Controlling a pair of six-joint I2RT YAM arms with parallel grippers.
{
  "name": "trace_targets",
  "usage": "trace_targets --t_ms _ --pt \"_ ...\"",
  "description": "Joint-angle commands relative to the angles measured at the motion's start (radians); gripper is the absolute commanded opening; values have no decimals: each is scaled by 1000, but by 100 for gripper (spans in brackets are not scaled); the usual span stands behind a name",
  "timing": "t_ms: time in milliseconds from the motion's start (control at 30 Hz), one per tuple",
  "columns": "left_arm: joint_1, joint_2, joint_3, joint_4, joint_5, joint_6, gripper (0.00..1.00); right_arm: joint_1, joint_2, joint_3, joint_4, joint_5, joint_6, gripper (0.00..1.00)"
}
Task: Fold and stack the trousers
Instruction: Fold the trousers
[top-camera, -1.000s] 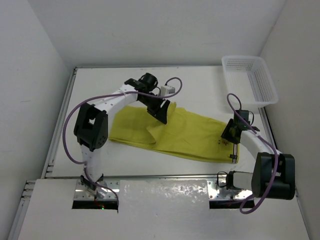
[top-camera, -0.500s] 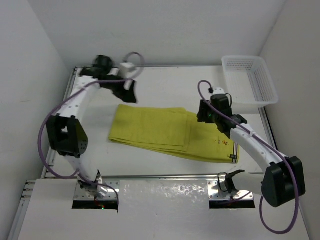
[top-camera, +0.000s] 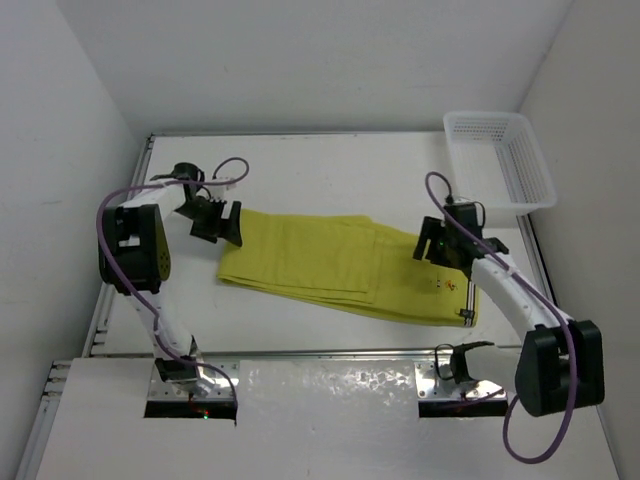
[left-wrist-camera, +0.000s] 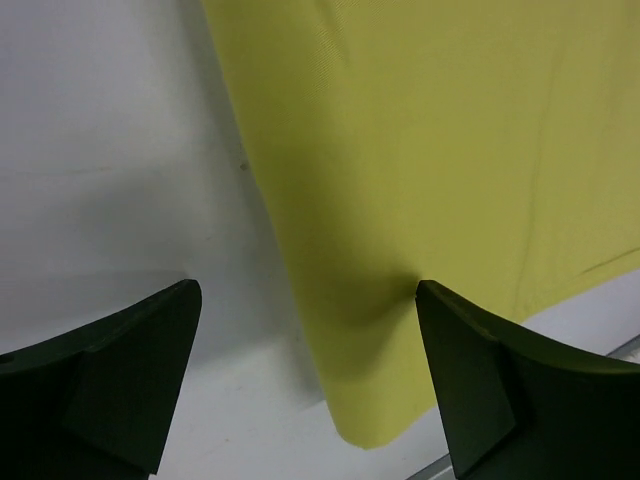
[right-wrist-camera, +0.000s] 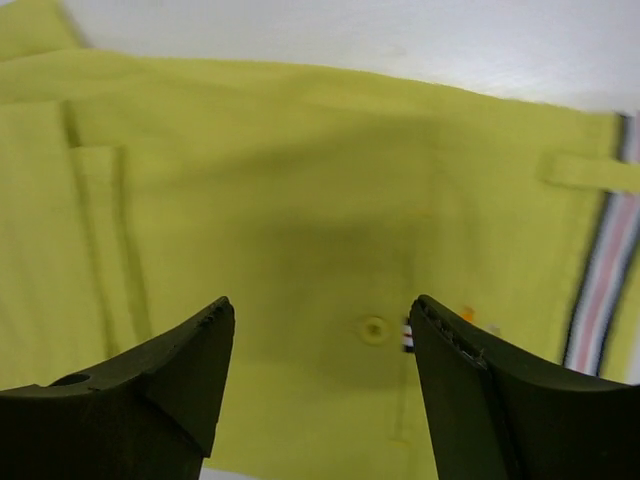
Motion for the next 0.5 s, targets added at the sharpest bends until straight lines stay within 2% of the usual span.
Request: trace_targets --t_ms 0,100,200,233,300,333,367,400,467 --pt "-34 47 -65 70 -43 -9 87 -120 -90 -71 -116 -9 -31 68" --pt "-92 58 -140 96 -50 2 86 -195 -112 -111 -143 3 -50 70" --pt "-126 106 -134 69 -25 9 65 -264 -72 -131 -154 -14 -57 71" --pt "-125 121 -111 54 -23 17 50 -278 -60 -136 -151 -22 -54 71" --pt "-113 139 -96 24 -11 32 35 -306 -37 -145 -137 -37 -51 71" --pt "-106 136 -93 21 -4 32 12 -310 -34 -147 -131 -38 -48 71" --pt "-103 123 -90 17 4 36 4 -315 -31 -148 -131 -32 -48 71" --pt "-70 112 -83 12 1 40 0 -316 -28 -147 -131 -25 -50 71" --pt "-42 74 -65 -6 -7 58 0 -318 -15 -137 -136 4 -60 71"
